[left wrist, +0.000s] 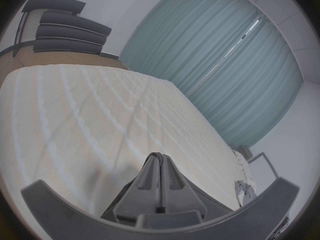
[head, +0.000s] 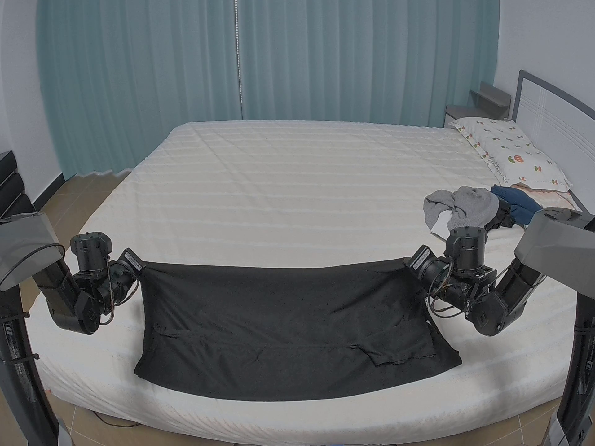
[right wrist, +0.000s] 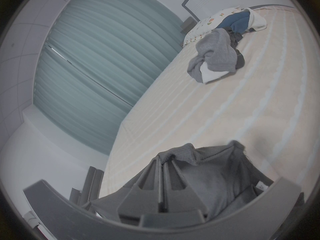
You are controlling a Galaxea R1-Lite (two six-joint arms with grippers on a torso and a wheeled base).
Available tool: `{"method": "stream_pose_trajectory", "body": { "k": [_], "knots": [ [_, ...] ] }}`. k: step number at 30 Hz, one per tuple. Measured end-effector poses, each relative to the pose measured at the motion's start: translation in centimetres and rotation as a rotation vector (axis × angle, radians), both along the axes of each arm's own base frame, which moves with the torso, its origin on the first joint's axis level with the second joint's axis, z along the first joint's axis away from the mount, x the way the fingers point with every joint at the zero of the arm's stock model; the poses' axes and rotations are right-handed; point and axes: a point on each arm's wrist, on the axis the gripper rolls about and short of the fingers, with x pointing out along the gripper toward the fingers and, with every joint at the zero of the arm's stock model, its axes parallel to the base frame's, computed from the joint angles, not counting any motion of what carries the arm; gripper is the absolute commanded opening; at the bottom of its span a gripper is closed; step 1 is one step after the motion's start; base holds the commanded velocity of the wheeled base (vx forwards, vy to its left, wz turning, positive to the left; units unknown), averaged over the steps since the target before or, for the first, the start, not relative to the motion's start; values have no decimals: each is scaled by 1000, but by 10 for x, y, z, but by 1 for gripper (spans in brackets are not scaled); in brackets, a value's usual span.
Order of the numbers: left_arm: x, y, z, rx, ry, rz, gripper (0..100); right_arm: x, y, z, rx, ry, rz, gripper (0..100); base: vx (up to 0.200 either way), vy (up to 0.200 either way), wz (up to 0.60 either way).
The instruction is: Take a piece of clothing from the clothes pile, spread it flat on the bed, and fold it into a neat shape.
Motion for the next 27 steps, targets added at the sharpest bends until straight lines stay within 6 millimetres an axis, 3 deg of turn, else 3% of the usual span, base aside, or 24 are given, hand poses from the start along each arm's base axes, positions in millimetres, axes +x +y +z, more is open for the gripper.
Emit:
{"method": "stream_pose_trajectory", "body": {
  "k": [14,23,24,27],
  "knots": [
    [-46,-5,-39,308,245,-188,0,-34,-13,-34,-221,131,127,0,0,0,0],
    [-64,-9,-63,331,362,-244,0,-49,-15,-63,-290,231,178,0,0,0,0],
    [-66,-10,-64,330,371,-249,100,-50,-15,-65,-294,239,181,100,0,0,0],
    [-69,-14,-68,330,390,-265,100,-51,-14,-71,-302,253,184,100,0,0,0]
  ]
}}
